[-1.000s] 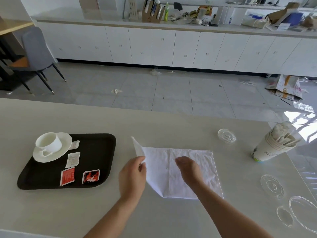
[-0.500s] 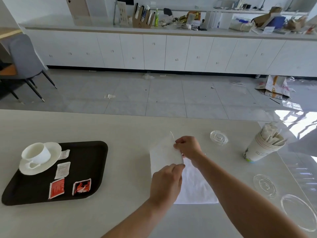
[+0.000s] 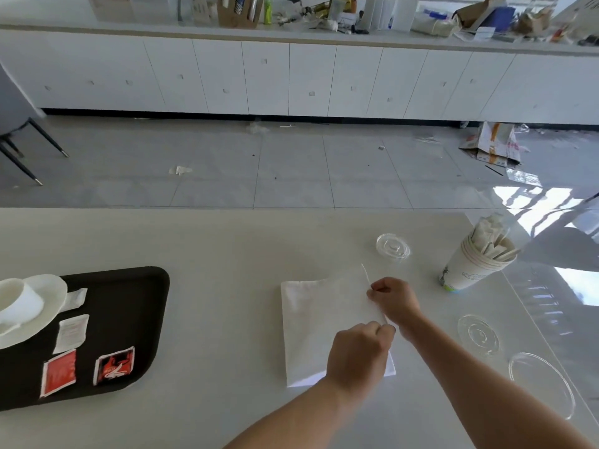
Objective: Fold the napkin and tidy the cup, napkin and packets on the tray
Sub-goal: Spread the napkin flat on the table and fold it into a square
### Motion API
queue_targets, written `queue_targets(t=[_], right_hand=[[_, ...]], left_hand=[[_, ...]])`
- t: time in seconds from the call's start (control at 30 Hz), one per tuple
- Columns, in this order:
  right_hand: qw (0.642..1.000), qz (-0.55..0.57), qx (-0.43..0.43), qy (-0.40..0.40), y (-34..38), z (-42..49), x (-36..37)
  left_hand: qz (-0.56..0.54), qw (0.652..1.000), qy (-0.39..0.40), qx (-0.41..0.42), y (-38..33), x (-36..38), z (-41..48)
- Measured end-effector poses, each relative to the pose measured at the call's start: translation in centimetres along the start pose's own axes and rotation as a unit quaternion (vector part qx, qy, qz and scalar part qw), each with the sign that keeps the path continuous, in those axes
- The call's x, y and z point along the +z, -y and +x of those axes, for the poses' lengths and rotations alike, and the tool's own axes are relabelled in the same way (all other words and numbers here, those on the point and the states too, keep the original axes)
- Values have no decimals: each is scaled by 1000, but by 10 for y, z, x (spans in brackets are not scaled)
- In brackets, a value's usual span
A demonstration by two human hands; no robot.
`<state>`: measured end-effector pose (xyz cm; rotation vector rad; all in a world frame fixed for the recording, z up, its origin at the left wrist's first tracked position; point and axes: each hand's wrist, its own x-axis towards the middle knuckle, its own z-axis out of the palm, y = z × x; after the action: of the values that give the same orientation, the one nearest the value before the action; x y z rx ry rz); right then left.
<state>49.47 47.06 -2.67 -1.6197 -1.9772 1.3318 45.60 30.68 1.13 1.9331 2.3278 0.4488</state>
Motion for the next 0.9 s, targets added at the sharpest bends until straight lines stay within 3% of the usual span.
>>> queue_targets(t=[0.17, 0.33, 0.43, 0.6, 0.9], right_hand=[[1000, -26, 14, -5, -20, 3, 6], [998, -43, -16, -33, -32, -3, 7], [992, -98, -54, -57, -38, -15, 4], [955, -242, -148, -81, -61, -51, 18], [909, -331, -246, -65, -55, -79, 64]], left_hand=[[-49, 999, -12, 15, 0, 17, 1], [-62, 996, -59, -39, 36, 33, -11], [10, 997, -24, -71, 67, 41, -21], [79, 985, 107, -108, 108, 60, -37], [87, 978, 100, -162, 143, 53, -89]])
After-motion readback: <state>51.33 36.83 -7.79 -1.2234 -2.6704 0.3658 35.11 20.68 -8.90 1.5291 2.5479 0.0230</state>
